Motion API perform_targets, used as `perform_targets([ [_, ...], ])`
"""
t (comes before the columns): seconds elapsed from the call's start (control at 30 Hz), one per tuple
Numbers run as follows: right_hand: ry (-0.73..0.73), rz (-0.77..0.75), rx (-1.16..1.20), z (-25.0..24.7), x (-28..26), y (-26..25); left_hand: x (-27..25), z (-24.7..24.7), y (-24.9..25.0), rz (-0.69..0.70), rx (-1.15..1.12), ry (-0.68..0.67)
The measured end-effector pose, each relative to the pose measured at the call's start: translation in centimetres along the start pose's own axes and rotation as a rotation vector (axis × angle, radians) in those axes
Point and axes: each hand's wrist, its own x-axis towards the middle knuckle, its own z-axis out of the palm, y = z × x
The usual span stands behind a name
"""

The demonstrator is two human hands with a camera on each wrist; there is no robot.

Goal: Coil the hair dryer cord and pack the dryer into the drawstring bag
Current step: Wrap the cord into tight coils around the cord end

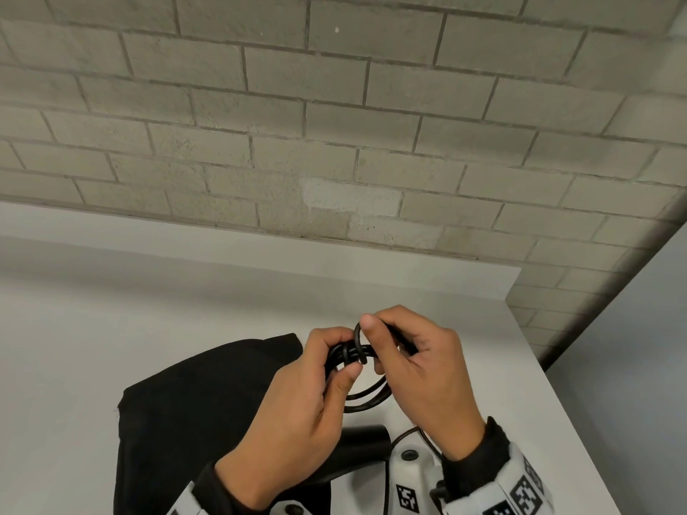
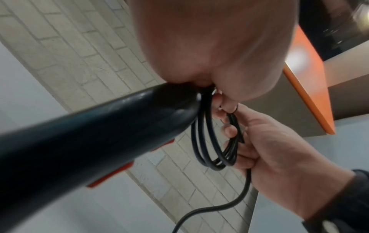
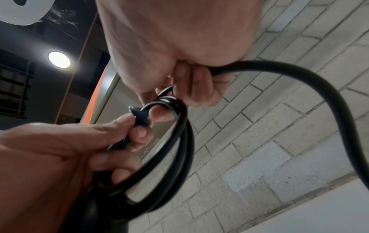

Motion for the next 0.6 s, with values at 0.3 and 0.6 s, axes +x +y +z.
perform_targets([
  [0.3,0.153,0.042,0.006,1.3,-0.8,0.1,0.0,0.9,0.2,0.015,0.033,0.108],
  [0.6,-0.057,0.171,0.16,-0.3,-0.3,0.2,-0.1,1.0,0.5,0.032,0.09,0.158],
])
